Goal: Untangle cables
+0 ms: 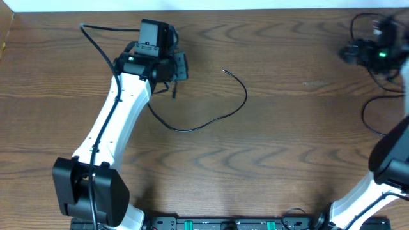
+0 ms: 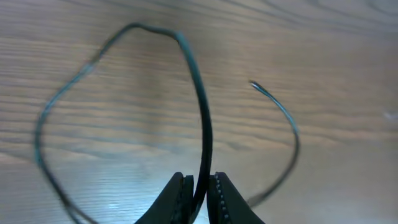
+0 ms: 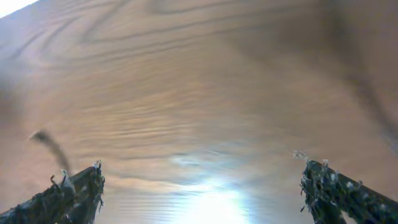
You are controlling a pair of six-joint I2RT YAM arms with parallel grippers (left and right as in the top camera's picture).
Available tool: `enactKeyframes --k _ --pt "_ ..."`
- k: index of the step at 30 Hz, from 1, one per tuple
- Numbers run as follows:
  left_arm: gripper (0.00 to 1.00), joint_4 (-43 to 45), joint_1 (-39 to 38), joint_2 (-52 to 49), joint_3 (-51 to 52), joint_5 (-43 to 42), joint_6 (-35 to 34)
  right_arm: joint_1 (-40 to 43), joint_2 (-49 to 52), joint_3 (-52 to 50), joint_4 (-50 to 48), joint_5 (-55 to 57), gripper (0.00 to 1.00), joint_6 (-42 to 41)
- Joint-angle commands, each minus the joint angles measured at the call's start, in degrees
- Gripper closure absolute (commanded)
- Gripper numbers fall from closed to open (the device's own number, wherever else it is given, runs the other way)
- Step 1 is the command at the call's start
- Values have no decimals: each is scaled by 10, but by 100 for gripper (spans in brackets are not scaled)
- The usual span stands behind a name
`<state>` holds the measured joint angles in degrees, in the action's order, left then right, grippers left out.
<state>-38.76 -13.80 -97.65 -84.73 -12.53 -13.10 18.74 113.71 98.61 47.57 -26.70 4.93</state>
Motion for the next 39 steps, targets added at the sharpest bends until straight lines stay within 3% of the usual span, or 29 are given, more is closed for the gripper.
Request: enactKeyframes --k 1,4,5,8,9,12,18,23,26,29,31,33,35,39 --pt "85 -2 -33 -19 2 -38 -1 -70 -17 -1 -3 -19 2 0" --pt "83 -8 -58 -22 2 -44 -22 -116 -17 -1 -9 0 2 -32" --pt "70 -13 -69 -22 2 -45 -22 -133 -17 -1 -12 6 1 -38" --pt "15 -28 -92 -22 2 -43 -14 -164 -17 -1 -19 24 1 -63" --pt "11 -32 -94 -21 2 -43 1 -172 -17 -1 -21 24 1 -72" --pt "9 -45 -70 -3 -6 7 -2 -203 -14 -1 -22 24 2 -90" --pt "7 -84 53 59 -39 8 -33 -292 13 -1 -35 65 6 -118" --pt "7 -107 135 73 -39 8 -33 -415 43 7 -86 225 10 -186" --pt "7 -107 148 73 -39 8 -32 -464 97 91 -34 266 9 -176" --pt "7 -107 150 73 -39 13 -31 -494 196 248 72 283 12 -159" --pt "7 -110 150 73 -39 12 -31 -501 246 320 116 283 19 -156" --pt "7 -113 150 73 -39 13 -31 -505 280 360 141 283 32 -172" --pt "7 -116 150 73 -39 23 -31 -510 306 371 153 283 49 -198" --pt "7 -116 150 73 -39 28 -31 -521 319 370 165 309 66 -228"
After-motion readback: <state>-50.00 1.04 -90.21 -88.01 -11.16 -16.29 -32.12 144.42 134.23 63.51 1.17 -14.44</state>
